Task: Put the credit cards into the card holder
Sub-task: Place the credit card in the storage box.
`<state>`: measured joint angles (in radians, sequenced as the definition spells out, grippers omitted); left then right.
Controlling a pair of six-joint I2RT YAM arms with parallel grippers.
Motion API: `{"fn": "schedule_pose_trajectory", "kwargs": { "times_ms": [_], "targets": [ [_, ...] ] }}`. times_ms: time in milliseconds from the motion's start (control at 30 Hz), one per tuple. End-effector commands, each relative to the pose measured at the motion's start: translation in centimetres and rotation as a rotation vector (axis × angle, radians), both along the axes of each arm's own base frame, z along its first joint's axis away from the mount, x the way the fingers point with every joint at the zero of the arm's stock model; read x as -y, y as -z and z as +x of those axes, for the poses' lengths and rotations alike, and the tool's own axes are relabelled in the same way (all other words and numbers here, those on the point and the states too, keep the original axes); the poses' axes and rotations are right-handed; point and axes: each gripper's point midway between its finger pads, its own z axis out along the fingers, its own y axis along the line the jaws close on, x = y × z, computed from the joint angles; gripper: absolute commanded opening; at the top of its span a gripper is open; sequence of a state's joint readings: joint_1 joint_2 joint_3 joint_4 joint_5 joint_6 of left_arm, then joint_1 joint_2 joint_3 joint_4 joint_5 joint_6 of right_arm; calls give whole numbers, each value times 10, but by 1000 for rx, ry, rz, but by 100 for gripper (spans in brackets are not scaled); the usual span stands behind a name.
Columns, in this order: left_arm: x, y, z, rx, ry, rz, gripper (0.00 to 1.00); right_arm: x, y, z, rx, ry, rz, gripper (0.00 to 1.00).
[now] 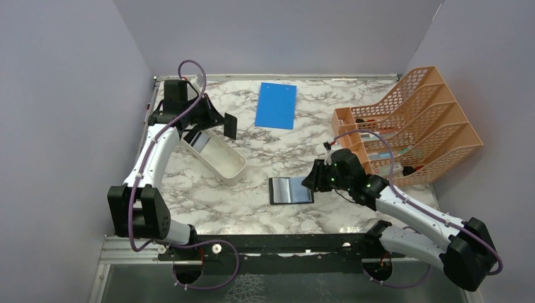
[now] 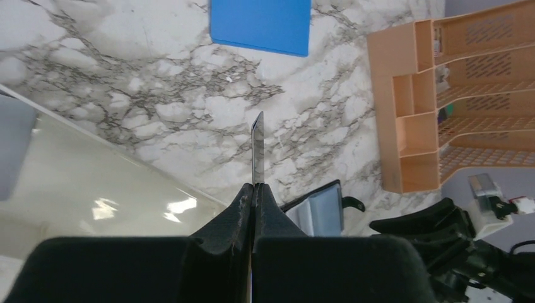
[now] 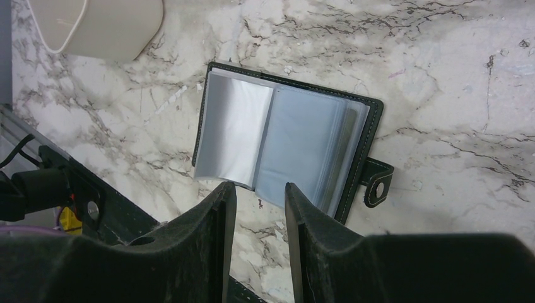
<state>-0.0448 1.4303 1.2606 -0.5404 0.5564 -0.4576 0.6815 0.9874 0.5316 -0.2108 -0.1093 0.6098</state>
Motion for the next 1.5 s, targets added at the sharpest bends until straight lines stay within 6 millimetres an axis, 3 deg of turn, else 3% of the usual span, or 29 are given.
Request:
{"fn": "schedule_pose_trajectory", "kwargs": {
  "times_ms": [0, 167, 233, 500, 767, 1000, 1100, 1467],
  "targets": [
    [-34, -2, 17, 191, 33, 265, 0, -2, 2, -4, -12, -16, 9, 40],
    [-88, 12, 28, 316, 62, 667, 0, -1, 1, -4, -8, -17, 9, 40],
    [-97, 22, 32, 318, 100, 744, 0, -1, 1, -3, -5, -14, 7, 40],
    [-123, 82, 33, 189, 159, 848, 0, -4, 4, 0, -7, -22, -3, 40],
    [-135, 115, 49, 191, 214, 811, 0, -4, 3, 3, 3, -23, -18, 40],
    [-129, 116, 57, 207, 243, 776, 8, -4, 2, 5, 8, -23, -19, 40],
    [-132, 115, 57, 207, 240, 794, 0, -4, 3, 4, 5, -24, -19, 40],
    [-129, 99, 60, 248, 225, 781, 0, -3, 6, 3, 1, -25, -19, 40]
  ]
}}
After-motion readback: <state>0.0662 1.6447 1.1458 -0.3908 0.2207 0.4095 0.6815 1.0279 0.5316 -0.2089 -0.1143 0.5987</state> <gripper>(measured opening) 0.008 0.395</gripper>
